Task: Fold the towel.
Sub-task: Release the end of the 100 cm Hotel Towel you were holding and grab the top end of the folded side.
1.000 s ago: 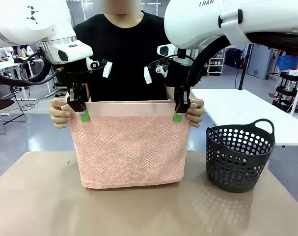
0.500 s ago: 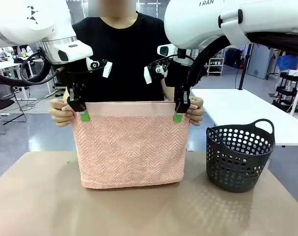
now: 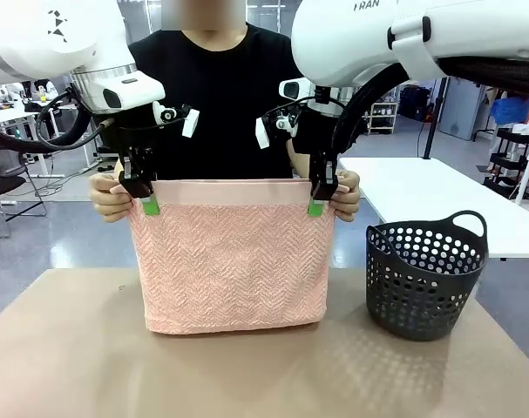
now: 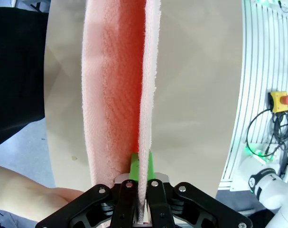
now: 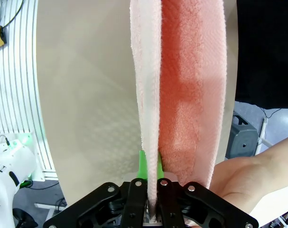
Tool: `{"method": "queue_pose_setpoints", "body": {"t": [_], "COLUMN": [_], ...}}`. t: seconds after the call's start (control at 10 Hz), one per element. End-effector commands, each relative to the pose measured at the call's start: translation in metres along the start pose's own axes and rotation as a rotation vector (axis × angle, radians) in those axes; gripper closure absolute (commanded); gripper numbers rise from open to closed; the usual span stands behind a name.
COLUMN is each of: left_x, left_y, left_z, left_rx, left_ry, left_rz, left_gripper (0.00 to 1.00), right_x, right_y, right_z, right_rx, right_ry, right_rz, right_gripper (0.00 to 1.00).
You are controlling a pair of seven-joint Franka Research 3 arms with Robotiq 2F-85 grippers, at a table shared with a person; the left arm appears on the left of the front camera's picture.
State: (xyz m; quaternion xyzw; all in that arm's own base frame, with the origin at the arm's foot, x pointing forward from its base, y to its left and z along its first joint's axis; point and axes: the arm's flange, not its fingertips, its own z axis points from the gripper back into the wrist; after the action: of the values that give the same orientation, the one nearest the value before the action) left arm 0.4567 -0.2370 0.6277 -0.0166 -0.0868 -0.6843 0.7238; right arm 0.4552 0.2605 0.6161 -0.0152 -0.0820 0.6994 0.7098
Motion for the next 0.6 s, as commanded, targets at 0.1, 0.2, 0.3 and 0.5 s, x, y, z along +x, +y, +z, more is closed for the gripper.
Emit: {"method": "queue_pose_setpoints", "body": {"t": [0.1, 0.2, 0.3, 0.5], "left_x": [0.000, 0.000, 0.001, 0.002], "left_y": [0.000, -0.001, -0.001, -0.004], "left_z": [0.000, 0.002, 0.003, 0.012], "left_rx": [0.000, 0.000, 0.011, 0.053], "left_ry": [0.000, -0.011, -0.016, -0.026], "left_rz": [0.000, -0.033, -0.026, -0.025], "left_gripper": [0.78, 0.66, 0.50, 0.22], "right_x": [0.000, -0.001, -0.002, -0.001], "right_y": [0.000, 0.001, 0.001, 0.005], "right_z": [0.000, 0.001, 0.002, 0.011], "right_rx": [0.000, -0.007, -0.012, -0.054], "right_ry": [0.000, -0.017, -0.018, -0.035], "right_rz": [0.000, 0.016, 0.014, 0.012], "right_gripper": [0.97, 0.67, 0.67, 0.64]}}
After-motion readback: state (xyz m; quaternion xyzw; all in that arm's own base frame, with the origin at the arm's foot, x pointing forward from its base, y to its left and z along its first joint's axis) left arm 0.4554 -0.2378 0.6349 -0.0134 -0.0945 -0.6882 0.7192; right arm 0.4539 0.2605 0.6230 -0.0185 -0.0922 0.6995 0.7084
